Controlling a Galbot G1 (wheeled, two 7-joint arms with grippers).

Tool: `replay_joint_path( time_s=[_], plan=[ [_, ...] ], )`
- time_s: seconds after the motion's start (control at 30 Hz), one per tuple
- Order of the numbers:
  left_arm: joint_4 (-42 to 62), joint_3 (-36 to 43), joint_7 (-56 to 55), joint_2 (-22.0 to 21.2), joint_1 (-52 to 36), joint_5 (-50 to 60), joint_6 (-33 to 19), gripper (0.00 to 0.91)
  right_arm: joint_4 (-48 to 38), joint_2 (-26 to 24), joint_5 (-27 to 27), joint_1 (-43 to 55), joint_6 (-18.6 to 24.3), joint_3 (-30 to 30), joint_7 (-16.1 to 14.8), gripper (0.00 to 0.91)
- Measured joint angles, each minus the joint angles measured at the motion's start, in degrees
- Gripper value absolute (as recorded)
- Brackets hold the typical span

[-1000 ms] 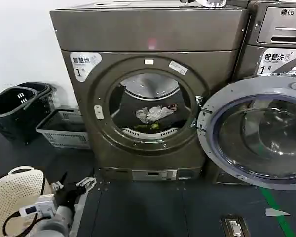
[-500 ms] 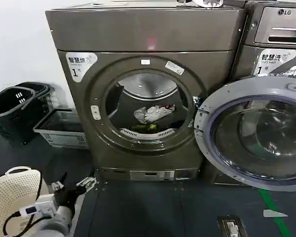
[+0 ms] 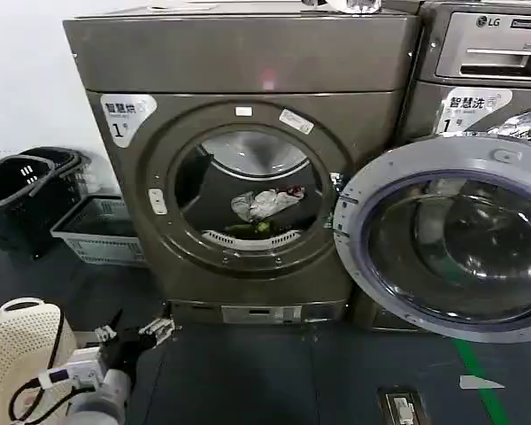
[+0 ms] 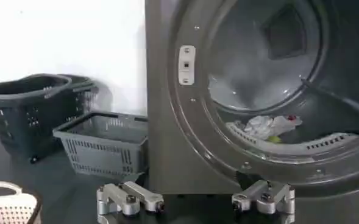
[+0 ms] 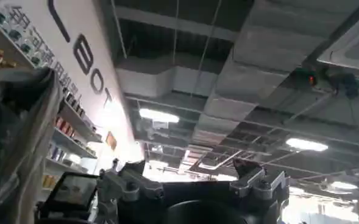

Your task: Grasp the clothes from the dryer.

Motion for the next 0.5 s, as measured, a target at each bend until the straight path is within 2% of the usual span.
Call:
replay_joint_path(
  time_s=[0.5],
  plan=[
    [0.3, 0.2, 0.2, 0.0, -0.1, -0.2, 0.0, 0.907, -0.4, 0.0, 0.0, -0.3, 0.2, 0.4, 0.4, 0.907]
  ],
)
